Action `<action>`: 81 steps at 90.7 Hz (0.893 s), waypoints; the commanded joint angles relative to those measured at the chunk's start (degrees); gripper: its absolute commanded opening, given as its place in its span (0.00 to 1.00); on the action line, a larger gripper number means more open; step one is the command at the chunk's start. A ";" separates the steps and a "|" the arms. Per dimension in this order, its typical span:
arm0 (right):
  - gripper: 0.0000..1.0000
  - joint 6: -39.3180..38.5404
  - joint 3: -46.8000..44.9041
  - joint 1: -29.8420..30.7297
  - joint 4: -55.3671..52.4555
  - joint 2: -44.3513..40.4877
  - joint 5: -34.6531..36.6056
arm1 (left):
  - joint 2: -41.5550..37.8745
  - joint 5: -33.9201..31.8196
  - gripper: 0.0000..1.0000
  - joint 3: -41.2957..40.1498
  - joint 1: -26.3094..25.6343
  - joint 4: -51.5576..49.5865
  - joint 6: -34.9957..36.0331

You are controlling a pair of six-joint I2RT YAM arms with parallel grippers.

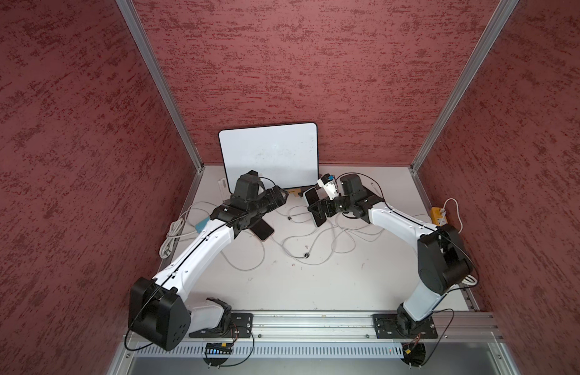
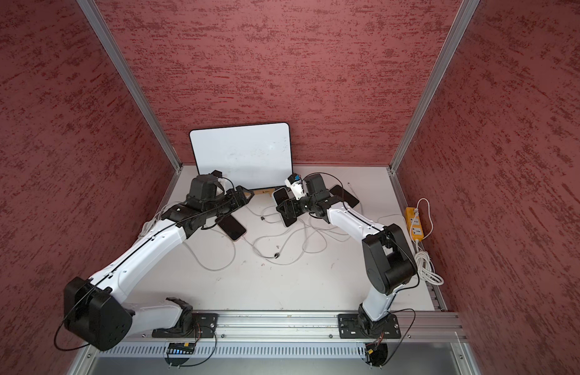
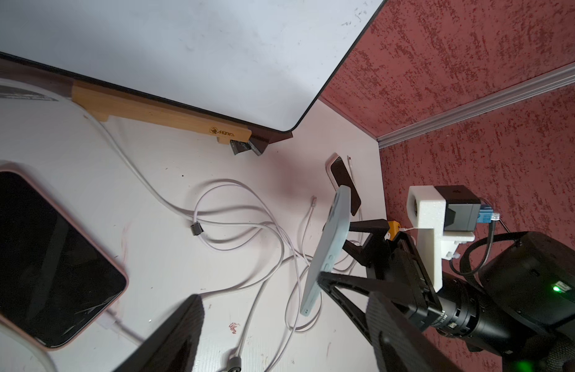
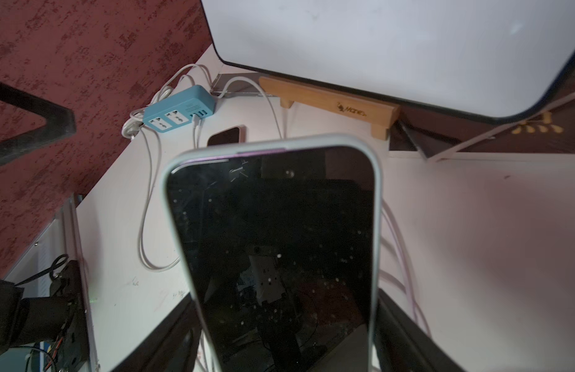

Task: Plug the charging cable into the phone
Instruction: Pick up the phone at the center of the board.

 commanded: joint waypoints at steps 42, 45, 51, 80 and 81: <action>0.45 0.76 2.98 2.96 1.44 1.37 -7.56 | 8.59 -1.38 0.76 4.18 -4.76 4.09 0.33; 0.45 0.86 3.06 2.94 1.43 1.57 -7.64 | 8.39 -1.55 0.76 3.89 -4.91 4.44 0.26; 0.45 1.07 3.17 2.95 1.45 1.84 -8.20 | 8.52 -1.52 0.75 3.41 -5.23 4.94 0.30; 0.45 1.74 3.26 3.19 1.43 1.00 -10.53 | 13.15 -2.18 0.63 3.52 -7.59 5.25 0.52; 0.45 1.69 3.26 3.17 1.38 0.97 -10.56 | 13.18 -2.19 0.63 3.46 -7.60 5.26 0.51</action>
